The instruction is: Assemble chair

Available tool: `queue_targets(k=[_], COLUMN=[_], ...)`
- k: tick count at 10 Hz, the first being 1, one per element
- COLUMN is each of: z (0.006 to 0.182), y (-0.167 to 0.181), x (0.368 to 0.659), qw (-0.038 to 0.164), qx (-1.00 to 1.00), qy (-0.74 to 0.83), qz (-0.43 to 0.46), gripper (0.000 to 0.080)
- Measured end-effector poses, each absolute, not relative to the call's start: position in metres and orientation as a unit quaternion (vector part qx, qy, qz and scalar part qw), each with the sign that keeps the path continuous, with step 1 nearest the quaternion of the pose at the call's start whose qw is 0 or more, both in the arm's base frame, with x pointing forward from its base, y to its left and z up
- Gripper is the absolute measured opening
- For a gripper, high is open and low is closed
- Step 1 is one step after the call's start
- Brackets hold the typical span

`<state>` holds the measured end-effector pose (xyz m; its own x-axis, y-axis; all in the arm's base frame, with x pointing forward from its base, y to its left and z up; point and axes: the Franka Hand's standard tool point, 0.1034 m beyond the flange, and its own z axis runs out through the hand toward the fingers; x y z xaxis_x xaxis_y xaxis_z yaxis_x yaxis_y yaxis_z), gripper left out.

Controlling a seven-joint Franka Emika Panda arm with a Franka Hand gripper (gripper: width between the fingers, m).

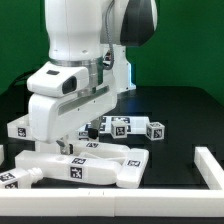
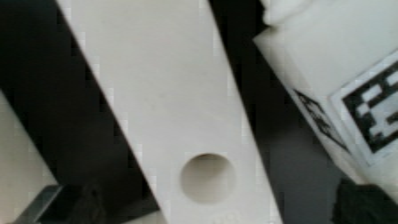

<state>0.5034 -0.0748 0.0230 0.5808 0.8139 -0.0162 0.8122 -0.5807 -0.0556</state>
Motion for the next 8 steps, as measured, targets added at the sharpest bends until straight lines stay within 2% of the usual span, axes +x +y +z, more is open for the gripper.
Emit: queue_targets(k=[4,8], z=[0.021,0.008], y=[-0.078,-0.081], x=[0.504,0.497], qw=[0.021,0.028], qx=[-0.89,-0.893], qy=[-0.454,-0.449], qz=[0.02,0.031], gripper=[0.0649,0.0649])
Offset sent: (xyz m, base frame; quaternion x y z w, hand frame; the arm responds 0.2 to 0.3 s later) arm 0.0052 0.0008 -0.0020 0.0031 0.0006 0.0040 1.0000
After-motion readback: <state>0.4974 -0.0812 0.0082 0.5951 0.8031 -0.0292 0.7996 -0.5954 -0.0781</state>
